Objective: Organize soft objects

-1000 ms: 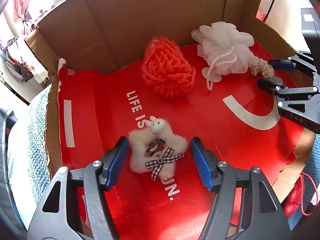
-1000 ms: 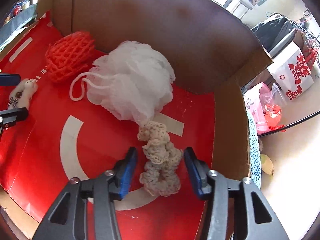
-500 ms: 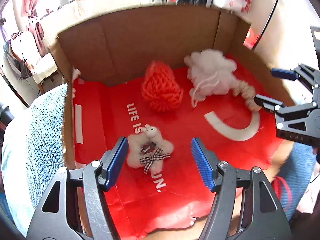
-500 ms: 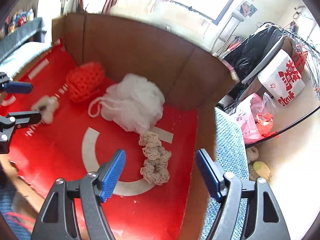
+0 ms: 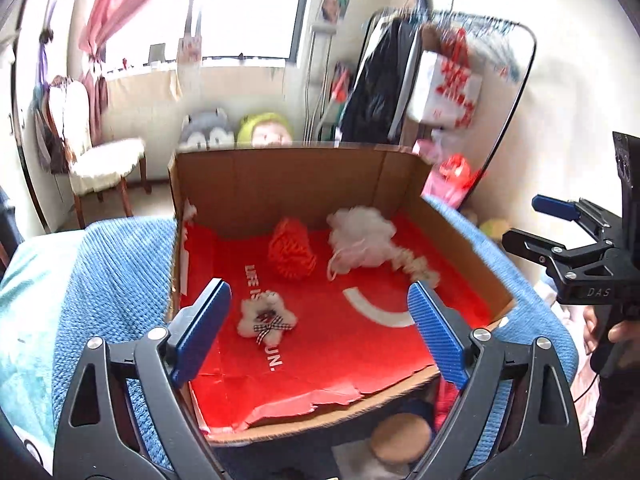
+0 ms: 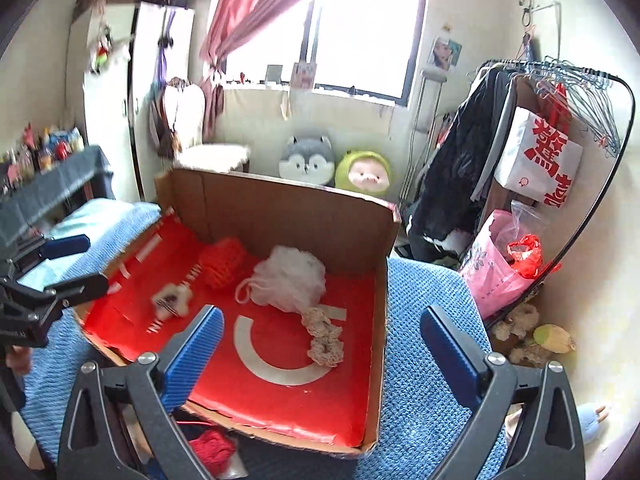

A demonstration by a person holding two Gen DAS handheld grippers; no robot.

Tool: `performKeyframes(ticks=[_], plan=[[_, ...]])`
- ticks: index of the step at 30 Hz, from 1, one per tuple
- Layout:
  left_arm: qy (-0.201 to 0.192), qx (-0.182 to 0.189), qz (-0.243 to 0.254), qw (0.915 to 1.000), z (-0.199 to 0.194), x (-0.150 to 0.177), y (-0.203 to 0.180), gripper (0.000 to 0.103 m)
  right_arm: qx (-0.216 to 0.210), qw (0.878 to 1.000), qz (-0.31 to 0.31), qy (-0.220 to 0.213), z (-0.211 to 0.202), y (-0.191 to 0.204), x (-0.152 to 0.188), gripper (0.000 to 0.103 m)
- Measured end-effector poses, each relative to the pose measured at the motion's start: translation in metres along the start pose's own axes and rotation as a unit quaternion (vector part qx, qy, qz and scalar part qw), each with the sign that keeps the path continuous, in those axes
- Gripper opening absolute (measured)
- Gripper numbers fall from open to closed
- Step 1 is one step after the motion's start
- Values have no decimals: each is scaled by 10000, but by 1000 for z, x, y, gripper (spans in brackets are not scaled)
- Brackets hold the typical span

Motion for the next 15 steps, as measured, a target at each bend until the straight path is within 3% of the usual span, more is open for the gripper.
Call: performKeyframes(ticks=[4, 15], plan=[[-592, 61, 189, 9980, -32, 5, -17, 97, 28, 9991, 116, -411, -35, 5, 3, 103], [-1488, -24, -83, 9888, -94, 43, -26, 98, 208, 9926, 409, -1126, -102, 33, 44, 103]])
Point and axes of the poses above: each gripper's, at about its wrist camera, not at the fingertips, and z roughly the way its jaws point, y to its left, x to its underside, the point moved 7 cm from there along z, roughly the way its jaws point, and after that the axes turned 15 degrees about -z, right-handed, at the moved point
